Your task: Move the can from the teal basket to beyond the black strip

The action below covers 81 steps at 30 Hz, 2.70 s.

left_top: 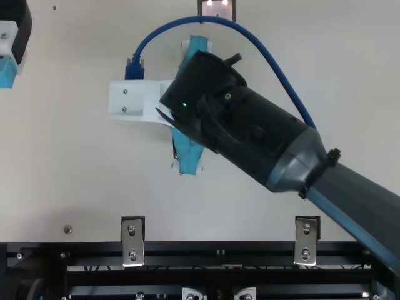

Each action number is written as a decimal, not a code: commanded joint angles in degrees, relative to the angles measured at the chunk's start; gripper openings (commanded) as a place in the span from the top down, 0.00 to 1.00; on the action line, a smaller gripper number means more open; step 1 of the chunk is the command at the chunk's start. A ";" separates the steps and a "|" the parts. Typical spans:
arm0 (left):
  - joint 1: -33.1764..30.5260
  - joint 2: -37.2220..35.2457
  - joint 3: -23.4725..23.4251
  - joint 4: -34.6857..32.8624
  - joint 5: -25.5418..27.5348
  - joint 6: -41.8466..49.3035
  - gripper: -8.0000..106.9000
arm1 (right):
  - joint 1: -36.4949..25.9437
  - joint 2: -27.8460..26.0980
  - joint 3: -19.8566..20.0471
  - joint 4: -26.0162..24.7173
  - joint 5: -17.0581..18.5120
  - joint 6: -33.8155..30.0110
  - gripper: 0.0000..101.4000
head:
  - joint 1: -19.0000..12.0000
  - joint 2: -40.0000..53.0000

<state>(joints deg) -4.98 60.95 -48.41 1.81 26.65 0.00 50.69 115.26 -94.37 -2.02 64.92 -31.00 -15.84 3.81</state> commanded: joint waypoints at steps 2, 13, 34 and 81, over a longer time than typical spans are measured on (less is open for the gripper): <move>0.00 0.00 0.00 0.00 0.00 0.00 0.15 | -0.12 0.88 -1.41 0.98 1.02 -0.46 1.00 | -0.97 -0.21; 0.00 0.00 0.00 0.00 0.00 0.00 0.15 | -1.06 -1.21 -1.36 2.13 0.86 2.39 1.00 | -0.97 -0.21; 0.00 0.00 0.00 0.00 0.00 0.00 0.15 | -4.87 -22.74 18.16 -4.40 -25.29 16.38 1.00 | -0.97 -0.21; 0.00 0.00 0.00 0.00 0.00 0.00 0.15 | -9.35 -39.36 41.48 -8.94 -54.98 24.56 1.00 | -0.97 -0.21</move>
<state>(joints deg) -4.98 60.95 -48.41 1.81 26.65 0.00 41.46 76.08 -53.27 -10.31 11.90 -7.31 -15.54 3.81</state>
